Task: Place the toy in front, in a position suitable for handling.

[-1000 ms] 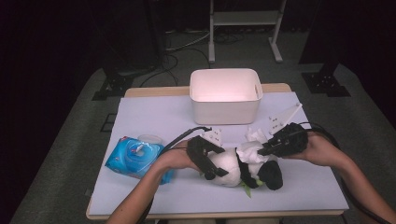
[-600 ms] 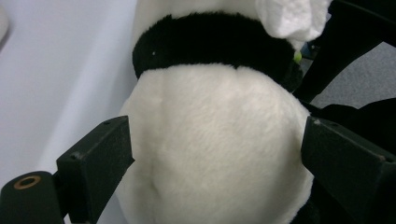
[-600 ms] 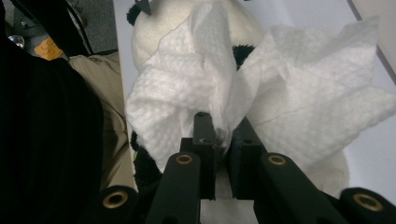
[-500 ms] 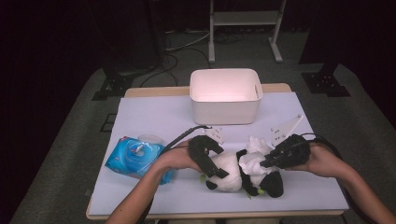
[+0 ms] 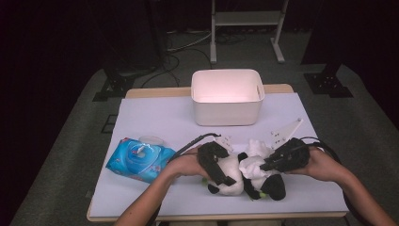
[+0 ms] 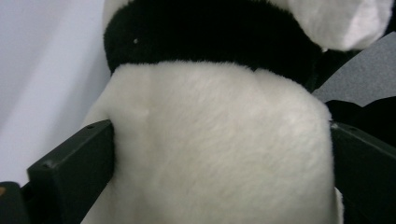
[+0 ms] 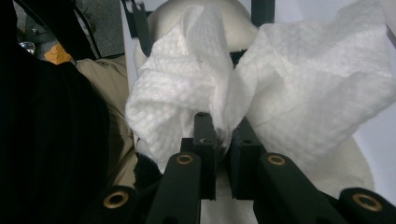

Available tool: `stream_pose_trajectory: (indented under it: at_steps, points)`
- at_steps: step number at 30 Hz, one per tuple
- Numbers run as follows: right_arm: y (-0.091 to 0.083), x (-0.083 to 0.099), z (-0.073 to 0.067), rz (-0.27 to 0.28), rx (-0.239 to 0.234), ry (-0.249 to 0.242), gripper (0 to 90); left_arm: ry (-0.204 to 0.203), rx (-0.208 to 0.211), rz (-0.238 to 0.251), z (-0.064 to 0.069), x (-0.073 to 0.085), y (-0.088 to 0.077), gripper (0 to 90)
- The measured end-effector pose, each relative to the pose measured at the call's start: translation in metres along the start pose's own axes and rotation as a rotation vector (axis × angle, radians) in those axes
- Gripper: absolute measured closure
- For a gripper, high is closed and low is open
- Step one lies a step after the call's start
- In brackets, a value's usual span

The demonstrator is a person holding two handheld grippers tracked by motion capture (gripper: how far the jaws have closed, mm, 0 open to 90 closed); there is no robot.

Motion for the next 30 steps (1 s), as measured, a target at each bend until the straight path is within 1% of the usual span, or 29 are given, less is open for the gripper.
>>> stream_pose_trajectory:
  at_steps: [1, 2, 4, 5, 8, 10, 12, 13, 16, 17, 19, 20, 22, 25, 27, 28, 29, 30]
  points:
    - [0.0, 0.001, 0.0, -0.006, 0.003, 0.0, 82.5, 0.005, -0.01, 0.008, -0.001, 0.0, 0.001, 6.6]
    - [0.0, 0.001, 0.0, -0.011, 0.008, -0.011, 82.5, 0.018, -0.016, 0.012, -0.001, 0.0, -0.001, 13.5]
    - [-0.003, 0.0, 0.001, -0.006, 0.02, -0.021, 82.5, 0.016, -0.029, 0.027, -0.004, -0.001, -0.007, 22.8]
    - [-0.006, -0.002, 0.001, 0.006, 0.031, -0.023, 82.4, 0.024, -0.035, 0.028, -0.005, -0.001, -0.009, 25.6]
    - [-0.013, -0.008, 0.003, 0.024, 0.041, -0.037, 82.3, 0.055, -0.058, 0.022, -0.009, -0.006, -0.016, 29.8]
    - [-0.017, -0.011, 0.005, 0.029, 0.046, -0.039, 82.3, 0.076, -0.08, 0.008, -0.013, -0.009, -0.02, 30.5]
    - [-0.02, -0.015, 0.008, 0.035, 0.052, -0.044, 82.2, 0.098, -0.1, 0.005, -0.018, -0.012, -0.024, 30.4]
    - [-0.021, -0.016, 0.009, 0.034, 0.058, -0.044, 82.2, 0.103, -0.116, -0.004, -0.022, -0.014, -0.026, 30.3]
    - [-0.025, -0.021, 0.015, 0.041, 0.076, -0.04, 82.0, 0.144, -0.155, -0.027, -0.031, -0.018, -0.031, 30.2]
    - [-0.026, -0.023, 0.017, 0.041, 0.081, -0.039, 82.0, 0.167, -0.168, -0.039, -0.035, -0.019, -0.033, 30.2]
    - [-0.025, -0.023, 0.02, 0.031, 0.088, -0.034, 82.0, 0.192, -0.187, -0.048, -0.038, -0.02, -0.034, 29.6]
    - [-0.024, -0.023, 0.021, 0.023, 0.092, -0.034, 82.0, 0.199, -0.184, -0.057, -0.039, -0.019, -0.033, 28.8]
    - [-0.021, -0.022, 0.021, 0.014, 0.092, -0.038, 82.0, 0.2, -0.173, -0.061, -0.036, -0.016, -0.028, 26.8]
    - [-0.013, -0.024, 0.018, 0.002, 0.082, -0.05, 82.0, 0.192, -0.164, -0.069, -0.033, -0.009, -0.021, 22.7]
    - [-0.006, -0.027, 0.016, -0.008, 0.073, -0.055, 82.0, 0.195, -0.162, -0.058, -0.032, -0.007, -0.02, 21.8]
    - [-0.006, -0.027, 0.016, -0.008, 0.073, -0.055, 82.0, 0.195, -0.162, -0.058, -0.032, -0.007, -0.02, 21.2]
    - [0.002, -0.033, 0.015, -0.008, 0.058, -0.064, 82.0, 0.192, -0.166, -0.058, -0.03, -0.005, -0.021, 20.7]
    - [0.002, -0.033, 0.015, -0.008, 0.058, -0.064, 82.0, 0.192, -0.166, -0.058, -0.03, -0.005, -0.021, 20.4]
Point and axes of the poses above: each handheld gripper's, and its own axes: y roughly forward along the jaws, x roughly out of its underside, z roughly to its right, the point moved 9 cm from there along y, roughly forward along the jaws, and after that the axes turned 10 degrees about y, right-handed, at the moved point
